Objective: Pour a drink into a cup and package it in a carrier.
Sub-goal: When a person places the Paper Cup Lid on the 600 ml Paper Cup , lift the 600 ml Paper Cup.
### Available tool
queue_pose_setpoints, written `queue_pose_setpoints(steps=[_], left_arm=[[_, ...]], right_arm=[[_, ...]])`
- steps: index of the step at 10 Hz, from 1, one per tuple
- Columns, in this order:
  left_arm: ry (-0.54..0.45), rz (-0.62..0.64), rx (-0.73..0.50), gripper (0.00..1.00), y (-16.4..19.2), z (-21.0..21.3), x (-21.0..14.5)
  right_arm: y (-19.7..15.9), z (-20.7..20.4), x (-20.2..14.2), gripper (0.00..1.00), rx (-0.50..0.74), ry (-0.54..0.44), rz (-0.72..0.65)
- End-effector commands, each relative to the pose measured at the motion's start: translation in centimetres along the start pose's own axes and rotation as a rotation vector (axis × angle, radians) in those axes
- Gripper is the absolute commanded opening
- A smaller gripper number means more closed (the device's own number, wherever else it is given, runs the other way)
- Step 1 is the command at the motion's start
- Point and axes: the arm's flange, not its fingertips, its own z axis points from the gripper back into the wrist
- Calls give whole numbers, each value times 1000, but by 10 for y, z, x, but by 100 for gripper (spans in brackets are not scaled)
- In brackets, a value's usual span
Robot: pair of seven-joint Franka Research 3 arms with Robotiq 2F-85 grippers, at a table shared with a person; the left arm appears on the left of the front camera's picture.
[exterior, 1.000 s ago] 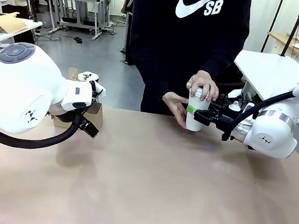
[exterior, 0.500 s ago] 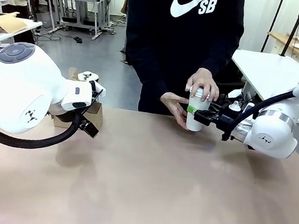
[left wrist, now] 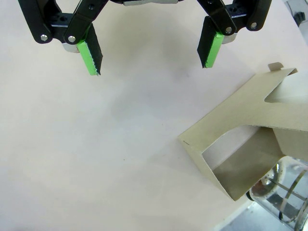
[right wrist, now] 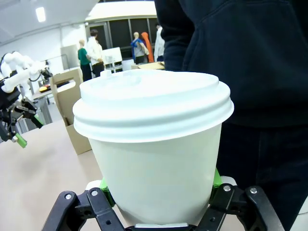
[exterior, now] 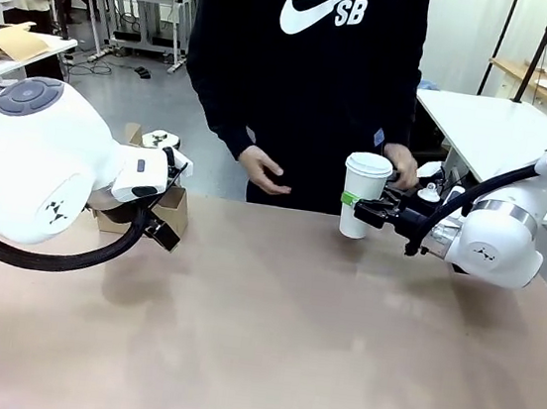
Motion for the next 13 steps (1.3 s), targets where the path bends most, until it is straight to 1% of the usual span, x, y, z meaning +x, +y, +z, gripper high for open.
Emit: queue_pose_setpoints(steps=[1, 8, 9, 13], left_arm=[[-1, 2, -2, 100, 1, 0, 0], [-1, 2, -2, 100, 1, 0, 0], [-1, 2, -2, 100, 1, 0, 0], [-1, 2, -2, 100, 1, 0, 0]], right_arm=[[3, -4, 6, 80, -13, -12, -3], [3, -4, 6, 80, -13, -12, -3], [0, 0, 0, 80, 0, 0, 0], [4, -5, 70, 80, 29, -9, 8]])
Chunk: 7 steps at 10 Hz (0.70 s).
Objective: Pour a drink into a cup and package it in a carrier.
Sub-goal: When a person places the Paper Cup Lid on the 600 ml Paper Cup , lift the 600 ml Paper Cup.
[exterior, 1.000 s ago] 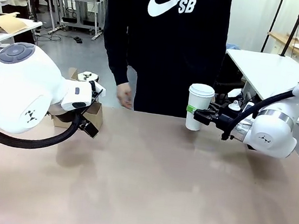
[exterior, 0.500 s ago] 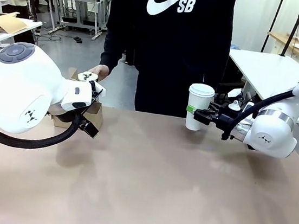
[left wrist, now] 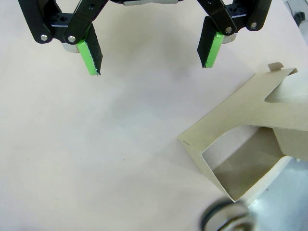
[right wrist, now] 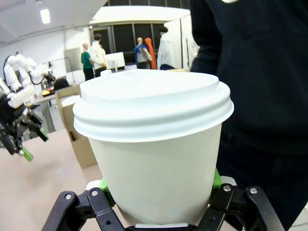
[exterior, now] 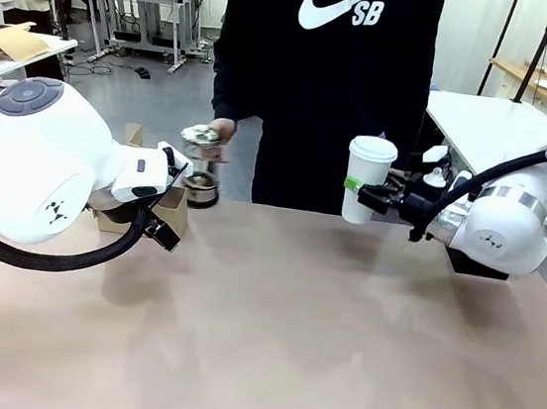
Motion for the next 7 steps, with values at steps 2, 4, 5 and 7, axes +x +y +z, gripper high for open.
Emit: queue_pose_setpoints(steps=[2, 4, 5, 7], left_arm=[[-1, 2, -2, 100, 1, 0, 0], [-1, 2, -2, 100, 1, 0, 0], [-1, 2, -2, 100, 1, 0, 0], [-1, 2, -2, 100, 1, 0, 0]], right_arm=[[19, 1, 69, 80, 81, 24, -33], [47, 24, 129, 80, 161, 59, -50], [62, 28, 154, 80, 187, 73, -60], [87, 47, 184, 80, 212, 87, -48]])
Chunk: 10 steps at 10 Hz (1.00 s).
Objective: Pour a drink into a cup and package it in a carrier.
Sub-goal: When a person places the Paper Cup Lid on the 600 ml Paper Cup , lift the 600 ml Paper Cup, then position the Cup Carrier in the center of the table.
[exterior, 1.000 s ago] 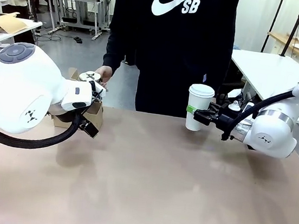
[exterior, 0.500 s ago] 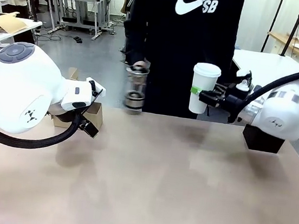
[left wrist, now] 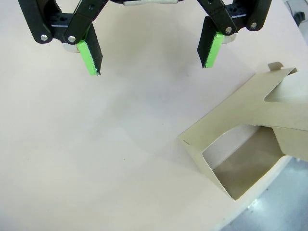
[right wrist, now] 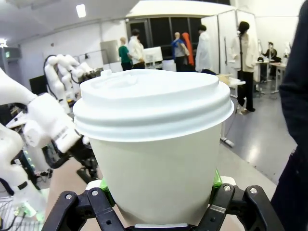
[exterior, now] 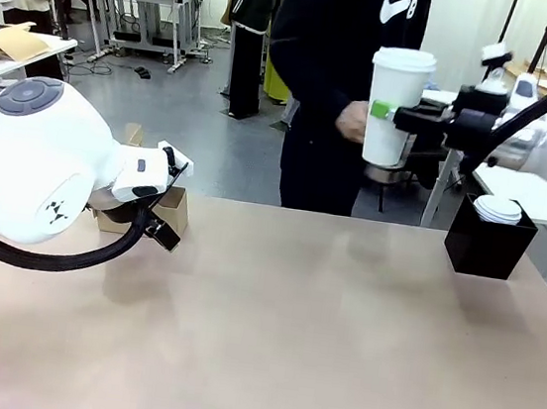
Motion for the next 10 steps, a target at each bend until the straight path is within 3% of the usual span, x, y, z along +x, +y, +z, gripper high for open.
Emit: queue_pose_setpoints(steps=[1, 3, 4, 10], left_arm=[[0, 2, -2, 100, 1, 0, -1], [0, 2, -2, 100, 1, 0, -1], [0, 2, -2, 100, 1, 0, -1], [0, 2, -2, 100, 1, 0, -1]], right_arm=[[22, 19, 15, 80, 23, 1, -21], [31, 31, 18, 80, 57, -21, -33], [23, 16, 19, 80, 13, -5, 6], [23, 16, 19, 80, 13, -5, 6]])
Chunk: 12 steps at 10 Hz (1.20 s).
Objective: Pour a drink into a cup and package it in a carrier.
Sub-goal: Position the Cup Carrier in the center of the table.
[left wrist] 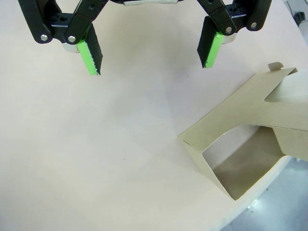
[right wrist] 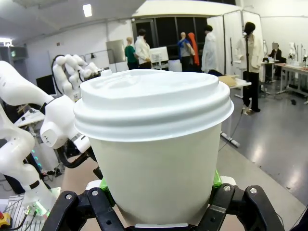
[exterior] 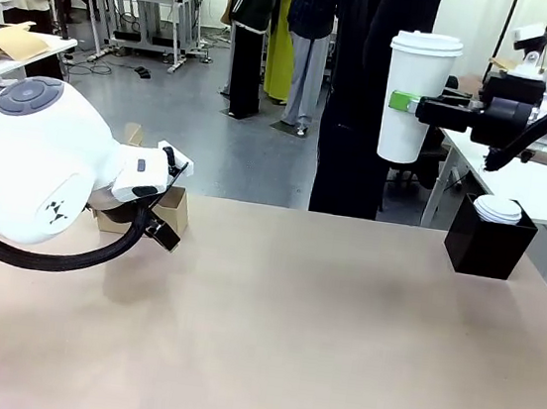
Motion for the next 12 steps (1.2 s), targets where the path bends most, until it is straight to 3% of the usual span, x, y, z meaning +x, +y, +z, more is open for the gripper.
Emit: queue_pose_setpoints(steps=[1, 5, 7, 9, 10, 12], left_arm=[[-1, 2, -2, 100, 1, 0, -1], [0, 0, 0, 100, 0, 0, 0], [-12, 67, 24, 100, 12, 46, 19], [38, 175, 31, 100, 33, 85, 39], [76, 220, 48, 100, 33, 110, 67], [104, 298, 15, 100, 68, 140, 100]], right_arm=[[-2, -3, 6, 80, -9, -6, 12], [-2, -3, 6, 80, -9, -6, 12], [-2, -3, 6, 80, -9, -6, 12], [-2, -3, 6, 80, -9, -6, 12], [-2, -3, 6, 80, -9, -6, 12], [-2, -3, 6, 80, -9, -6, 12]])
